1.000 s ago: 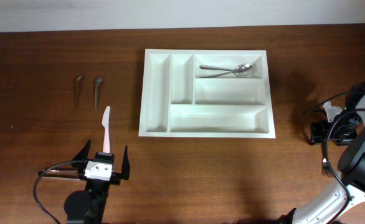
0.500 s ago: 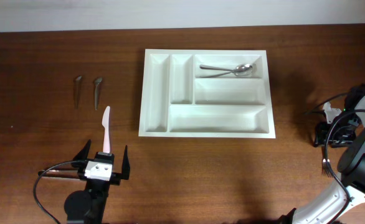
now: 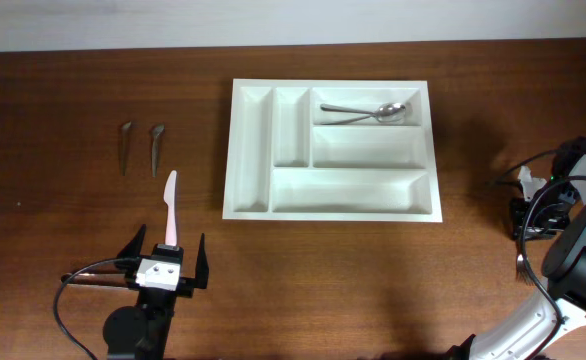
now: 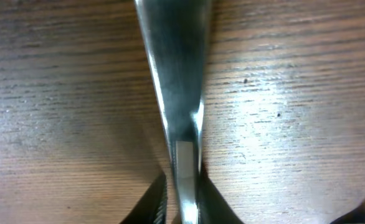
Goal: Pack container
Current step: 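Lower the right gripper and grasp the left silver fork, lift it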
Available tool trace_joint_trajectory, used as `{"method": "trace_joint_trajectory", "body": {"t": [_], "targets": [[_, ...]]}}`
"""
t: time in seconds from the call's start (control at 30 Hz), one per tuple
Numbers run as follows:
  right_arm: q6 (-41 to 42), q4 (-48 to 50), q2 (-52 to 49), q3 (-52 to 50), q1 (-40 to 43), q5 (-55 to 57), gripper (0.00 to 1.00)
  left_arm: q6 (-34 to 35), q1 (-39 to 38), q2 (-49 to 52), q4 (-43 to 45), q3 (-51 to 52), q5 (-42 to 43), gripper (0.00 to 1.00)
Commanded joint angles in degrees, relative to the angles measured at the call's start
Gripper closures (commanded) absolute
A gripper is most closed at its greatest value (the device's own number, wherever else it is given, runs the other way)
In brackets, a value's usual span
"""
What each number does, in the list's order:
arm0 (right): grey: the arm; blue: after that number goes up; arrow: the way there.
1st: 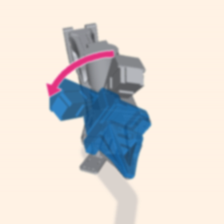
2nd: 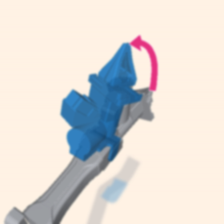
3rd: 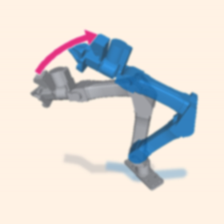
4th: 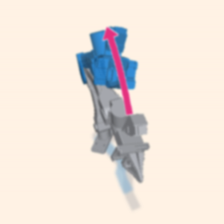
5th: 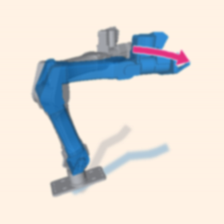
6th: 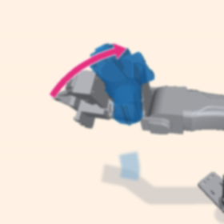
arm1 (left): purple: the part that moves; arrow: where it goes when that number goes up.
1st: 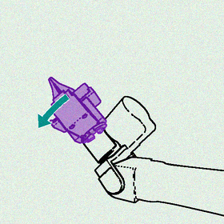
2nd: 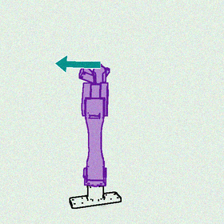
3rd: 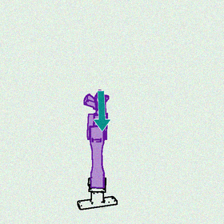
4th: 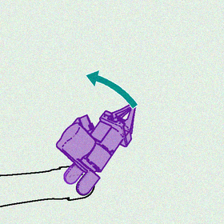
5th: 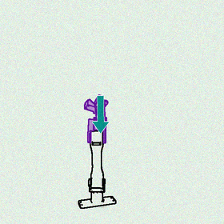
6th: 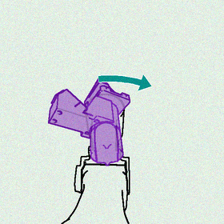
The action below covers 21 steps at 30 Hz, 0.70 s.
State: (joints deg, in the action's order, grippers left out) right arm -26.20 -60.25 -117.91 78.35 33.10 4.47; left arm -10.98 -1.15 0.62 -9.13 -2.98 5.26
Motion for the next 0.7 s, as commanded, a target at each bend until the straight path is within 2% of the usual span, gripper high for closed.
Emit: {"method": "trace_joint_trajectory", "body": {"t": [0.0,0.17,0.4,0.67], "targets": [[1.05,0.70,-2.80,-2.51,-0.46,-1.22,0.87,-0.46,0.31,-0.28,0.13,0.35,-0.59,0.01],[5.35,1.68,-2.80,-2.49,-0.48,-1.22,0.96,-0.46,0.31,-0.28,0.13,0.35,-0.59,0.01],[19.85,2.47,-2.80,-1.22,-0.48,-2.34,0.96,-0.46,0.31,-0.28,0.13,0.35,-0.59,0.01],[37.00,2.43,-2.78,9.03,-0.48,-21.49,0.96,-0.46,0.31,-0.28,0.13,0.35,-0.59,0.01]]}}
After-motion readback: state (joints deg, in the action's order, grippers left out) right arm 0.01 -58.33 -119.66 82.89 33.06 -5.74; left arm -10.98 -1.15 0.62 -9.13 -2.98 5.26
